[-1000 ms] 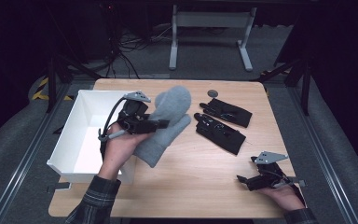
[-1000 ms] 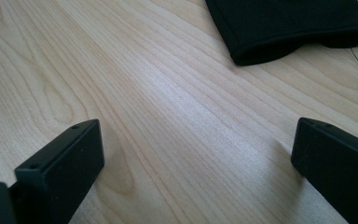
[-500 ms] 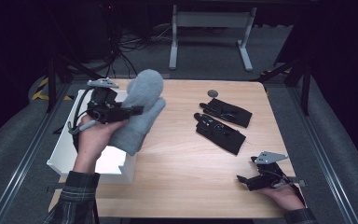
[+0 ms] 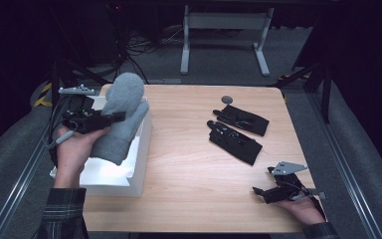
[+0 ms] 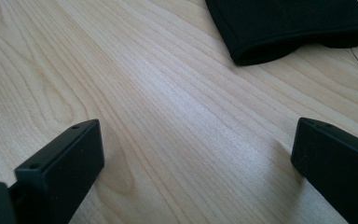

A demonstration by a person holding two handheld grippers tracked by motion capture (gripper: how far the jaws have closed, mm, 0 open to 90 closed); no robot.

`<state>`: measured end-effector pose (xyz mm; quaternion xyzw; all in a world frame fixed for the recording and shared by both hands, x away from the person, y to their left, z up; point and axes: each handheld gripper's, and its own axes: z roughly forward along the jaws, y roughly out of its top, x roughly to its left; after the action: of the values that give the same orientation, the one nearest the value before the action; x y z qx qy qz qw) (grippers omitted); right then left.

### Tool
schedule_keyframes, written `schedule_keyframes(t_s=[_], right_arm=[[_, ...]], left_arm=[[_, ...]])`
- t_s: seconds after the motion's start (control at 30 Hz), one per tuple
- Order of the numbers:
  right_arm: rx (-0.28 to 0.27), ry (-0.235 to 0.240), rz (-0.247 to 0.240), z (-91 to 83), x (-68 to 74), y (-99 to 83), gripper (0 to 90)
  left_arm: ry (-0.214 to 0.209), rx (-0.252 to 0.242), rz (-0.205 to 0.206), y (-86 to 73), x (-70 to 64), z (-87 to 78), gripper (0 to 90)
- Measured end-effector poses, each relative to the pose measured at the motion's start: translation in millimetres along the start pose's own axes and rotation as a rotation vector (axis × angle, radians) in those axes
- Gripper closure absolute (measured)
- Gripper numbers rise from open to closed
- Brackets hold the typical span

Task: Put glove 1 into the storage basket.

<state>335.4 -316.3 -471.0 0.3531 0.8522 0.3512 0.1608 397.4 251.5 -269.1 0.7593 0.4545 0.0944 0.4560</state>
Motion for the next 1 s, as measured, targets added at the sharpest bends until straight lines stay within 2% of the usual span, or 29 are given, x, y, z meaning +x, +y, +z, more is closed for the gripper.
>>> schedule_keyframes(t_s=[0.2,0.37,0.6,0.9,1.0], right_arm=[[0.0,0.0,0.0,0.0,0.0,0.0,2.7],[0.001,-0.001,0.001,0.1,-0.2,0.2,2.7],[0.001,-0.002,0.001,0.1,-0.2,0.2,2.7],[0.0,-0.003,0.003,0.3,-0.1,0.3,2.7],[0.0,-0.003,0.003,0.3,-0.1,0.3,2.7]], left_arm=[[0.036,0.015,-0.057,-18.6,18.3,0.1,71.4],[0.051,0.038,-0.098,-35.0,31.0,7.7,71.4],[0.072,0.088,-0.15,-54.4,46.2,26.3,71.4],[0.102,0.166,-0.195,-76.3,63.1,51.4,71.1],[0.113,0.188,-0.199,-81.0,68.5,57.7,70.9]])
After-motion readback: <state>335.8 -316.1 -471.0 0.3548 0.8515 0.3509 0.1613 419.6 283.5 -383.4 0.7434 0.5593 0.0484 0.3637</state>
